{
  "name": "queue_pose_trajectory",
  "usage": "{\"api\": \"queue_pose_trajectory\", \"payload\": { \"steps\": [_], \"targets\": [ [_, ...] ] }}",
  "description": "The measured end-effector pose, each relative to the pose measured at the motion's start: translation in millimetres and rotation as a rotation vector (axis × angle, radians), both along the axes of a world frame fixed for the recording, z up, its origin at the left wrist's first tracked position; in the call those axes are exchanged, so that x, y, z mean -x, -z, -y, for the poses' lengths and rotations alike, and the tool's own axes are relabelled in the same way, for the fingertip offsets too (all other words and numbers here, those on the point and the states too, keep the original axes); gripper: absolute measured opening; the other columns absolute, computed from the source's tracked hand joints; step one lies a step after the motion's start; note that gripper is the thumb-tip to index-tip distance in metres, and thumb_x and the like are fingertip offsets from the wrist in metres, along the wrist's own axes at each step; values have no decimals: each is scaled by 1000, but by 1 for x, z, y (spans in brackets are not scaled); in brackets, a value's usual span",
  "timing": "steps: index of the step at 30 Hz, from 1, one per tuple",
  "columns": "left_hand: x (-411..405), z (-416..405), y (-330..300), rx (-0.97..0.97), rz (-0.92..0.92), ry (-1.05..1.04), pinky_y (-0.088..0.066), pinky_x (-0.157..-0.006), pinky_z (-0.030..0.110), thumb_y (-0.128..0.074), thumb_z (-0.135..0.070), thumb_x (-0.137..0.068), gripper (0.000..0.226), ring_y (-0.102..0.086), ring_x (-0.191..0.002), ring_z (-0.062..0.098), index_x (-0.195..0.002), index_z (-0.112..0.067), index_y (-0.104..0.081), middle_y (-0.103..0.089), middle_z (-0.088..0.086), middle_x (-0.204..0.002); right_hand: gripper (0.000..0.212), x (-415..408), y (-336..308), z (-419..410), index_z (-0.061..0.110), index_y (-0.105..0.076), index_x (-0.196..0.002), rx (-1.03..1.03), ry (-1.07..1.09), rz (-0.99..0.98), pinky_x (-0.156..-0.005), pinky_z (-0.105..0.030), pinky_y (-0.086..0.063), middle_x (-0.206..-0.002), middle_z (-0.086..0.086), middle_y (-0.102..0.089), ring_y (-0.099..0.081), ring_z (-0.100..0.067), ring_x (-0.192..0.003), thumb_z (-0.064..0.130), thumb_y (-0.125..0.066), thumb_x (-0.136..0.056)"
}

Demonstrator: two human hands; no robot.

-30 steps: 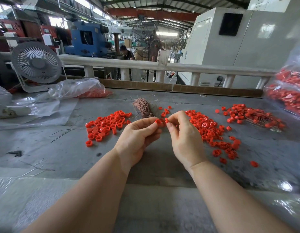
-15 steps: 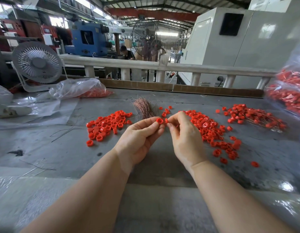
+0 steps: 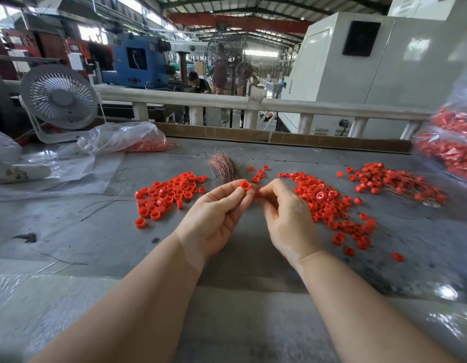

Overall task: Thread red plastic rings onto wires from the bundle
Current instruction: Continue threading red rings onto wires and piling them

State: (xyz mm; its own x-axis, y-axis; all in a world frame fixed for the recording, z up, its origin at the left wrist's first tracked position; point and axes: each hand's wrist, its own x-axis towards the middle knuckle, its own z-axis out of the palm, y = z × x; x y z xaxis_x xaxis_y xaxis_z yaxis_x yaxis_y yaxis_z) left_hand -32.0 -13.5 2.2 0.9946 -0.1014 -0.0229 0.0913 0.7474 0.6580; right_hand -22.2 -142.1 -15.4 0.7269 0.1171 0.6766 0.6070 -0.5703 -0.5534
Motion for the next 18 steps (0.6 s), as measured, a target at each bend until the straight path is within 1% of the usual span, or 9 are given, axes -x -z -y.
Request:
{"api": "queue_pose_trajectory", "payload": {
  "steps": [4,6,8,10,12,16,18],
  "targets": [
    [1,0,0,-10,13,15,-55,-59,17,-48,6,-86,15,-70,-69,14,-86,2,-63,-71,13,-76,20,0,1,0,22,-53,-82,-3,-4,8,-68,-39,-49,-76,5,-59,-60,-23,-74,4,-58,-87],
    [1,-1,0,-16,20,12,-55,-59,17,-48,6,-87,16,-70,-68,13,-85,1,-63,-71,13,-75,23,0,0,0,26,-50,-81,-7,-4,3,-68,-40,-49,-75,5,-60,-59,-23,-73,5,-59,-88],
    [1,-1,0,-29,35,8,-56,-59,17,-48,6,-87,16,-70,-67,13,-86,1,-62,-71,12,-74,19,-1,1,0,23,-53,-80,-12,-4,-9,-68,-42,-49,-76,2,-62,-60,-24,-73,6,-59,-88],
    [0,0,0,-54,56,-9,-56,-60,17,-49,6,-86,15,-69,-66,12,-85,0,-62,-71,11,-73,10,-2,1,1,17,-58,-82,-20,16,-16,-68,-42,-49,-77,-1,-65,-61,-26,-74,8,-60,-88],
    [0,1,1,-107,89,-44,-55,-60,16,-50,6,-86,14,-69,-64,11,-85,0,-63,-71,9,-71,5,-2,0,3,13,-61,-84,-29,56,-1,-68,-38,-48,-77,-2,-65,-60,-24,-74,11,-61,-88],
    [0,5,2,-273,170,-114,-54,-61,15,-51,8,-86,15,-68,-63,8,-85,-1,-63,-71,4,-67,3,-1,-4,4,9,-61,-83,-65,98,70,-67,-25,-41,-77,1,-60,-54,-18,-72,8,-62,-86],
    [0,6,3,-337,206,-138,-53,-61,15,-52,8,-86,15,-68,-64,8,-85,-2,-63,-71,3,-67,4,1,-6,2,7,-61,-82,-61,91,113,-66,-24,-41,-77,2,-59,-53,-16,-72,6,-63,-85]
  ]
}}
